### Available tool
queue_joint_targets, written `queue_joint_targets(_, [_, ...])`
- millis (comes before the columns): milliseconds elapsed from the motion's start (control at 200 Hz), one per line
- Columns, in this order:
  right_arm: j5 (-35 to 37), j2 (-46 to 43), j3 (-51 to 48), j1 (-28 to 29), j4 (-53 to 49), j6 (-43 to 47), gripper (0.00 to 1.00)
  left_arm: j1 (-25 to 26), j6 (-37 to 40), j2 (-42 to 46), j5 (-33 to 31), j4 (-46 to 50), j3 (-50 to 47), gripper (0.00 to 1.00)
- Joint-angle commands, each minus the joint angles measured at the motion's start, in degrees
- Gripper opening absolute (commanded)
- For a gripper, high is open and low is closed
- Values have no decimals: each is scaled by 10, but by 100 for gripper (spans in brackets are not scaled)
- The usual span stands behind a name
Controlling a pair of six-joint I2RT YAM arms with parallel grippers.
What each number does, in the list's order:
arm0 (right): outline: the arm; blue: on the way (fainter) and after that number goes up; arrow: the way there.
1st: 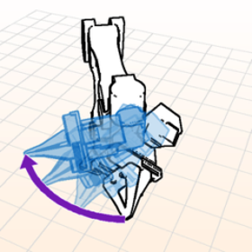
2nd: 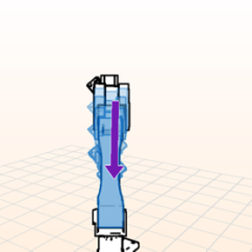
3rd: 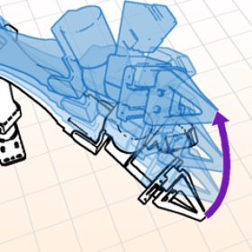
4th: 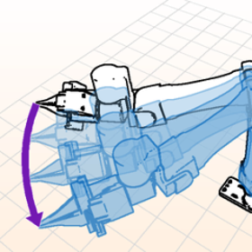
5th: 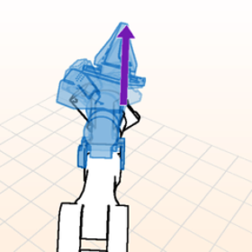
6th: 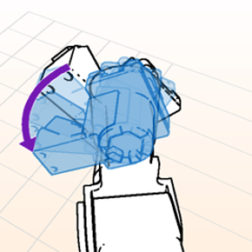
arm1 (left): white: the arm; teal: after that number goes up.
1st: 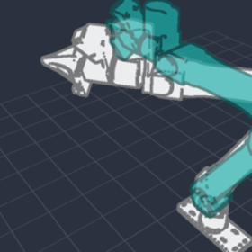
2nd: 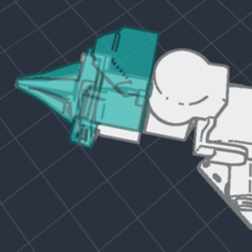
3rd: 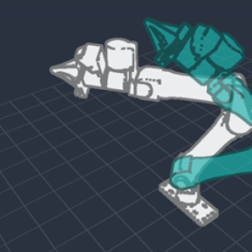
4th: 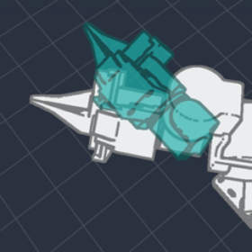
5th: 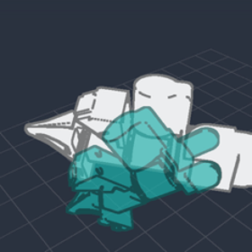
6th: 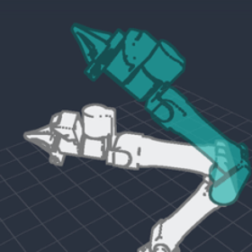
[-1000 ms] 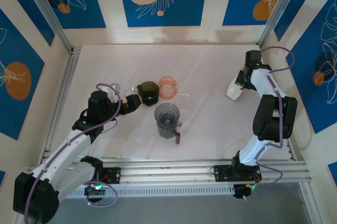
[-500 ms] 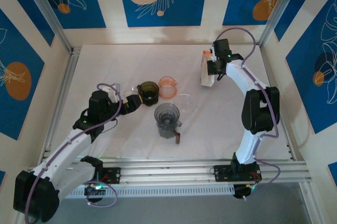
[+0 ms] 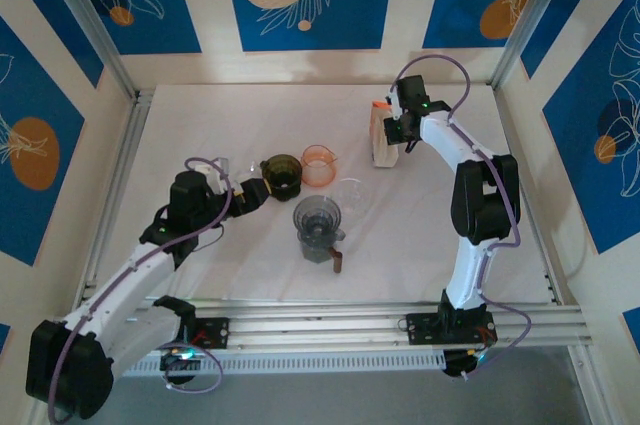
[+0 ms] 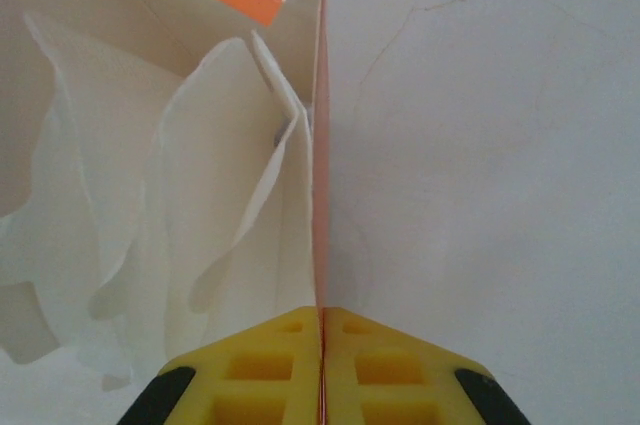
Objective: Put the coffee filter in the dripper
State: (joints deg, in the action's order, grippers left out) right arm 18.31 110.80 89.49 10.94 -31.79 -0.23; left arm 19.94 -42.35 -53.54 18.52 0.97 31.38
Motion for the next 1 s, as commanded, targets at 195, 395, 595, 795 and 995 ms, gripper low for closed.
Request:
queue_joint_targets(195, [-14, -33, -33, 2, 30, -29, 23, 0, -18, -18, 18, -30, 0, 100])
queue_joint_targets(395, [3, -102, -66, -1, 51, -83, 30, 0, -21, -16, 16, -30, 3, 100])
queue_joint_targets(595, [1, -160, -94, 15, 48, -152, 36, 0, -24, -16, 16, -34, 6, 100])
queue_joint_targets(795, [-15, -118, -43, 40, -1, -231, 33, 0, -24, -21, 17, -31, 8, 100])
queue_joint_targets(995, [10, -58, 9, 43, -39, -296, 25, 0, -24, -19, 17, -26, 8, 100])
